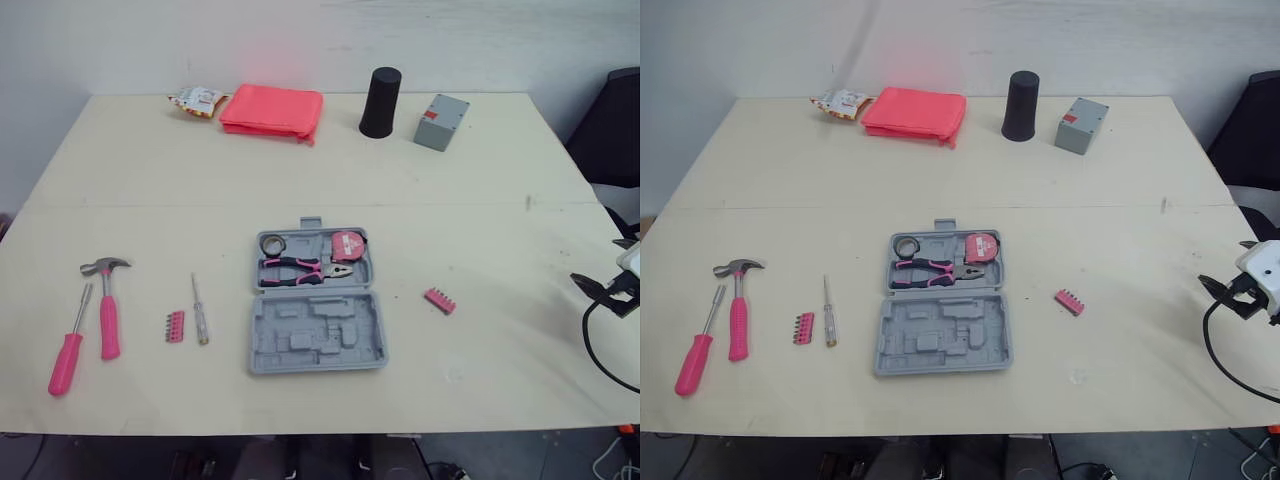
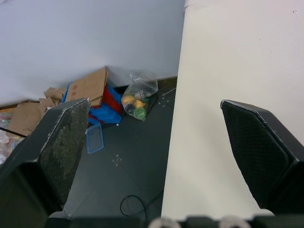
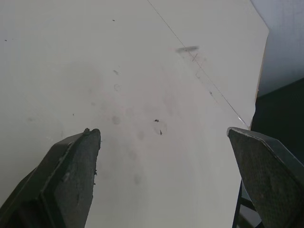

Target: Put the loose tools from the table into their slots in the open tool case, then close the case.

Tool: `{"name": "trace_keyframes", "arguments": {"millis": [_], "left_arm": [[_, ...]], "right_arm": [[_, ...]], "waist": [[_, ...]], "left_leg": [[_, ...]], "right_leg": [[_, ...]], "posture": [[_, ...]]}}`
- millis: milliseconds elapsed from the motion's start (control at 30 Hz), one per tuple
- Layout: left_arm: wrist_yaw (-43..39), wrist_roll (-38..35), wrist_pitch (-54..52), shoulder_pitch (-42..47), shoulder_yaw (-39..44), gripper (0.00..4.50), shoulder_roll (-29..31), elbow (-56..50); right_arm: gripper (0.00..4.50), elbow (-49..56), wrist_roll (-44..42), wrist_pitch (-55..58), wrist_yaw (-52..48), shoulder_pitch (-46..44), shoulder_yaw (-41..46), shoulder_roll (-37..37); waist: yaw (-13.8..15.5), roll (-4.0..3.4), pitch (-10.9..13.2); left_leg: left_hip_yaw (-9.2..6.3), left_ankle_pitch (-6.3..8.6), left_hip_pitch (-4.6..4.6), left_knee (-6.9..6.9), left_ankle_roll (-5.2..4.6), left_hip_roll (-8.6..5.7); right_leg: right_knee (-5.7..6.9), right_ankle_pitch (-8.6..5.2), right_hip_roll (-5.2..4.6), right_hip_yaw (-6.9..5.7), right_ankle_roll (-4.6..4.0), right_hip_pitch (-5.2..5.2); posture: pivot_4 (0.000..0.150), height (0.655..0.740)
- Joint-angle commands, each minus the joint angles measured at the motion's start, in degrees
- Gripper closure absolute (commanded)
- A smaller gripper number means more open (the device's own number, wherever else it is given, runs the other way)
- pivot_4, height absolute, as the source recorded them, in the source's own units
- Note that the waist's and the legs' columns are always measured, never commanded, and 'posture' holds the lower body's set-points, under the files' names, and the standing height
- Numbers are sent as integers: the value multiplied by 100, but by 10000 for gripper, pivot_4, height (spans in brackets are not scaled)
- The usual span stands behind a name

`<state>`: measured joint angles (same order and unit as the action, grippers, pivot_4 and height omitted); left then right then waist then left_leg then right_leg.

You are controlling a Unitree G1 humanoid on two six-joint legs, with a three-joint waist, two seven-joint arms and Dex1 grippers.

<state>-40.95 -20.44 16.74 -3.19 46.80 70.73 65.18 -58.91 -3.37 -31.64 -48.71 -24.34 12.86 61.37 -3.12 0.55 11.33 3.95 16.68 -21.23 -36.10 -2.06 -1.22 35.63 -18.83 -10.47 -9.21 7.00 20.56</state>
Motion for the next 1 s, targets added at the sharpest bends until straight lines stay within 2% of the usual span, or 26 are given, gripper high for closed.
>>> {"name": "trace_keyframes", "arguments": {"millis": [33,167,300,433,567,600,667,700,800,833,900,933,967,1000], "left_arm": [[-317,-322,-2,-15,190,370,-151,-497],[-965,-958,-452,-355,319,370,-886,-2588],[-1243,-1410,-1506,-1123,95,370,-1607,-5007],[-1277,-1255,-2013,-1615,-408,370,-1825,-6493],[-578,-703,-2494,-1024,-1512,370,-1826,-7710],[-422,-737,-2749,-820,-1716,113,-1857,-7868],[-383,-917,-3253,-601,-2160,5565,-1905,-8330],[-322,-936,-3490,-495,-2390,8492,-1933,-8515],[252,-933,-4199,-75,-2860,22081,-2222,-8861],[370,-758,-4399,51,-3186,27740,-2289,-8921],[593,-395,-4619,261,-3654,36432,-2403,-8914],[709,-253,-4669,359,-3802,41152,-2453,-8865],[785,-203,-4696,428,-3876,44328,-2526,-8798],[928,69,-4635,557,-4028,44328,-2565,-8633]], "right_arm": [[0,278,-262,163,-141,-120,115,-60],[0,1717,-1002,1043,-975,-194,3,-593],[0,2949,-1396,1764,-1473,-47,-154,-878],[0,3614,-1536,2034,-1855,55,-383,-1080],[0,4148,-1566,2217,-2079,-97,-788,-1486],[2652,4251,-1586,2289,-2173,-44,-864,-1538],[6948,4449,-1506,2308,-2227,99,-1047,-1680],[11459,4498,-1410,2275,-2211,127,-1148,-1738],[26484,4520,-1135,2253,-2027,102,-1339,-1867],[33493,4474,-862,2042,-2001,95,-1493,-1858],[42376,4434,-542,1831,-1994,99,-1700,-1832],[45000,4431,-470,1817,-1994,98,-1757,-1831],[45000,4442,-450,1844,-1947,90,-1767,-1863],[45000,4471,-428,1886,-1913,86,-1797,-1903]], "waist": [[3,0,0],[-12,1,1],[25,-3,5],[128,-1,5],[197,-4,7],[240,-6,10],[302,-7,10],[310,-8,11],[311,-11,13],[305,-11,13],[301,-14,14],[301,-15,15],[304,-15,15],[305,-15,15]], "left_leg": [[0,0,0,0,0,0],[-1,17,3,-7,31,9],[-3,4,-8,-10,14,26],[-2,13,-3,-17,5,25],[-3,13,-15,-35,2,27],[-6,13,-15,-37,1,25],[-8,16,-16,-48,20,26],[-9,16,-15,-49,21,26],[-7,10,-16,-49,5,27],[-8,10,-19,-52,5,29],[-6,10,-23,-69,8,38],[-5,11,-24,-75,10,41],[-3,12,-24,-79,11,45],[-3,12,-26,-85,11,47]], "right_leg": [[0,0,0,0,0,0],[-8,5,-2,8,-8,-3],[1,10,15,1,-17,1],[-10,10,20,4,-17,-11],[-20,11,30,4,-17,-16],[-20,13,30,5,-16,-16],[-19,20,29,10,-19,-11],[-17,20,30,10,-19,-11],[-5,22,67,15,-18,-12],[-6,22,72,14,-18,-12],[-4,22,84,15,-18,-10],[-5,22,89,15,-18,-10],[-5,22,94,13,-18,-12],[-5,22,97,13,-18,-12]], "posture": [[1500,7400],[1500,7400],[1500,7400],[1500,7400],[1500,7400],[1500,7400],[1500,7400],[1500,7400],[1500,7400],[1500,7400],[1500,7400],[1500,7400],[1500,7400],[1500,7400]]}}
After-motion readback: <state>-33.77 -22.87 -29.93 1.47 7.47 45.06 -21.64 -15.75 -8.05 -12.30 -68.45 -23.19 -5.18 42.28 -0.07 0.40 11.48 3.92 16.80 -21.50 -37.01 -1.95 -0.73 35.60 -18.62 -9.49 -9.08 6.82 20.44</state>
